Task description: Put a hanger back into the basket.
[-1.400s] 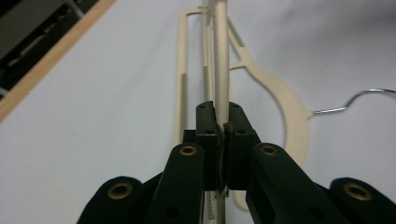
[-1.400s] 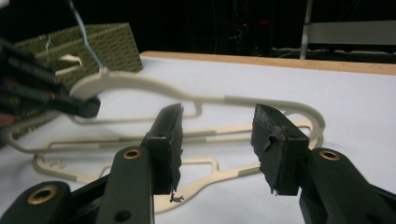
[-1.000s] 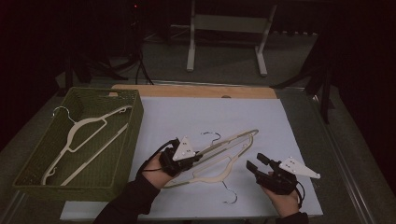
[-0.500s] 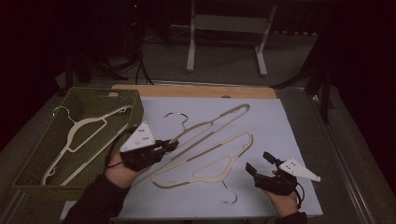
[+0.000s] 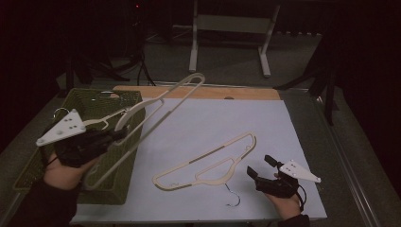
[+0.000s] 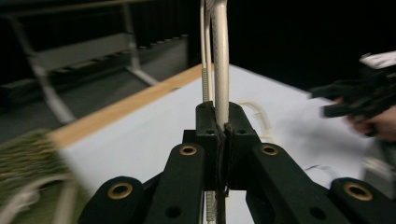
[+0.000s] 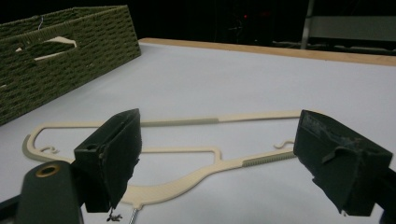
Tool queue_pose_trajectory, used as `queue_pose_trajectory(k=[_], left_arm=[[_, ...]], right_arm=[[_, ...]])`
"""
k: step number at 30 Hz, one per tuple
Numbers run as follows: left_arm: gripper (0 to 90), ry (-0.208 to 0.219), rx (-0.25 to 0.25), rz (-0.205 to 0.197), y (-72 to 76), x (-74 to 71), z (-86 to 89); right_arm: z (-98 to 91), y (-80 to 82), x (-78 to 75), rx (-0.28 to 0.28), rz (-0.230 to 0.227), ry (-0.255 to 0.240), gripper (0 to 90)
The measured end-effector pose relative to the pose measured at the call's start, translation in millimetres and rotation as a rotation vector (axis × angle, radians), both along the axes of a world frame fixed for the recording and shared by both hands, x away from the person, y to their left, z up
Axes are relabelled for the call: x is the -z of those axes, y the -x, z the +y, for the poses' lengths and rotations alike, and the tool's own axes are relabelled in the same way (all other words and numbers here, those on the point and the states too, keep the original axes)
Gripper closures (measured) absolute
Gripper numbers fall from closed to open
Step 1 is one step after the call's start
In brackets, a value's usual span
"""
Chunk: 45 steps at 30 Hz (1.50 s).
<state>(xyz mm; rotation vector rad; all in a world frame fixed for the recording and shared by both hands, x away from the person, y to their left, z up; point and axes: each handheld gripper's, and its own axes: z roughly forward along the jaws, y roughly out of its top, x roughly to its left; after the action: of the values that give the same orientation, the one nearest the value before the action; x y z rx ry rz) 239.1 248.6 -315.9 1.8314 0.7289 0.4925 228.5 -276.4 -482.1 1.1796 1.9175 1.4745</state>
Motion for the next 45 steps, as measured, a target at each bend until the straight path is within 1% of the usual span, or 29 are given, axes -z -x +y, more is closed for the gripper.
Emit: queue_pose_trajectory(k=[1,2,3,4,5,6,7,8,9,10,11,12,13,17,19,20,22,26,28,31,33,35,39,40,45], left_arm=[[87.5,0.002,-0.004,0.003,0.2,-2.0,6.4],[87.5,-0.006,-0.012,-0.003,0.0,-3.8,12.6],[87.5,-0.011,-0.009,-0.007,-1.1,-5.2,20.7],[87.5,-0.013,-0.006,-0.007,-2.2,-5.7,26.0],[87.5,-0.02,-0.016,-0.005,-4.2,-6.0,32.8],[87.5,-0.029,-0.016,0.001,-6.4,-5.8,39.2],[87.5,-0.047,-0.022,-0.009,-8.3,-4.9,45.2],[87.5,-0.055,-0.03,-0.004,-11.1,-3.8,51.7],[87.4,-0.054,-0.038,0.011,-14.2,-2.8,58.4],[87.5,-0.061,-0.053,0.012,-17.1,-1.5,64.4],[87.5,-0.065,-0.055,0.014,-19.9,-0.1,70.8],[87.4,-0.06,-0.063,0.019,-23.0,1.3,77.0],[87.4,-0.068,-0.076,0.024,-26.6,2.3,83.7],[87.4,-0.073,-0.092,0.038,-39.4,9.8,106.7],[87.4,-0.053,-0.1,0.055,-44.5,14.2,116.6],[87.4,-0.056,-0.1,0.053,-46.9,16.8,121.7],[87.3,-0.051,-0.097,0.062,-50.7,21.0,128.9],[87.3,-0.048,-0.121,0.102,-57.5,31.0,143.3],[87.3,-0.054,-0.133,0.115,-58.0,35.9,149.3],[87.3,-0.042,-0.142,0.139,-57.8,43.6,159.8],[87.3,-0.04,-0.158,0.16,-57.6,49.3,165.6],[87.3,-0.041,-0.169,0.171,-57.2,55.1,169.8],[87.3,-0.034,-0.172,0.211,-58.4,66.4,175.4],[87.2,-0.043,-0.174,0.217,-58.7,68.8,176.0],[87.2,-0.066,-0.189,0.274,-61.8,80.6,179.7]], right_arm=[[0.1,0.0,0.1,0.001,0.001,0.0,15.3],[0.2,-0.2,0.4,0.001,0.001,0.001,15.3],[0.3,-0.5,0.6,0.0,0.003,0.0,15.3],[0.5,-0.6,0.9,-0.001,0.005,-0.001,15.3],[0.6,-0.6,1.0,-0.001,0.007,-0.002,15.3],[0.8,-0.6,1.1,-0.002,0.01,0.0,15.3],[0.9,-0.7,1.1,-0.004,0.01,0.004,15.3],[1.0,-0.7,1.3,-0.005,0.009,0.004,15.3],[1.0,-0.6,1.3,-0.005,0.011,0.005,15.3],[1.0,-0.7,1.3,-0.005,0.012,0.006,15.3],[0.9,-0.6,1.1,-0.005,0.014,0.003,15.3],[0.9,-0.6,1.0,-0.003,0.012,0.001,15.3],[0.8,-0.6,0.9,-0.003,0.01,0.004,15.3],[-0.5,-0.3,0.3,-0.002,0.007,0.004,15.3],[-1.1,-0.7,0.5,0.0,0.008,0.004,15.3],[-1.0,-0.8,0.4,-0.001,0.009,0.004,15.3],[-0.2,-0.7,0.3,-0.002,0.012,0.002,15.4],[0.6,-0.8,0.4,-0.005,0.014,0.008,15.4],[0.6,-0.7,0.5,-0.005,0.015,0.008,15.4],[0.1,-0.8,0.9,-0.004,0.018,0.01,15.4],[0.2,-0.8,0.9,-0.004,0.018,0.012,15.4],[0.1,-0.6,0.7,-0.004,0.017,0.008,15.4],[0.3,-0.3,0.2,-0.004,0.017,0.008,15.4],[0.3,-0.2,0.1,-0.003,0.017,0.009,15.4],[0.1,-0.1,0.1,-0.002,0.017,0.008,15.5]])
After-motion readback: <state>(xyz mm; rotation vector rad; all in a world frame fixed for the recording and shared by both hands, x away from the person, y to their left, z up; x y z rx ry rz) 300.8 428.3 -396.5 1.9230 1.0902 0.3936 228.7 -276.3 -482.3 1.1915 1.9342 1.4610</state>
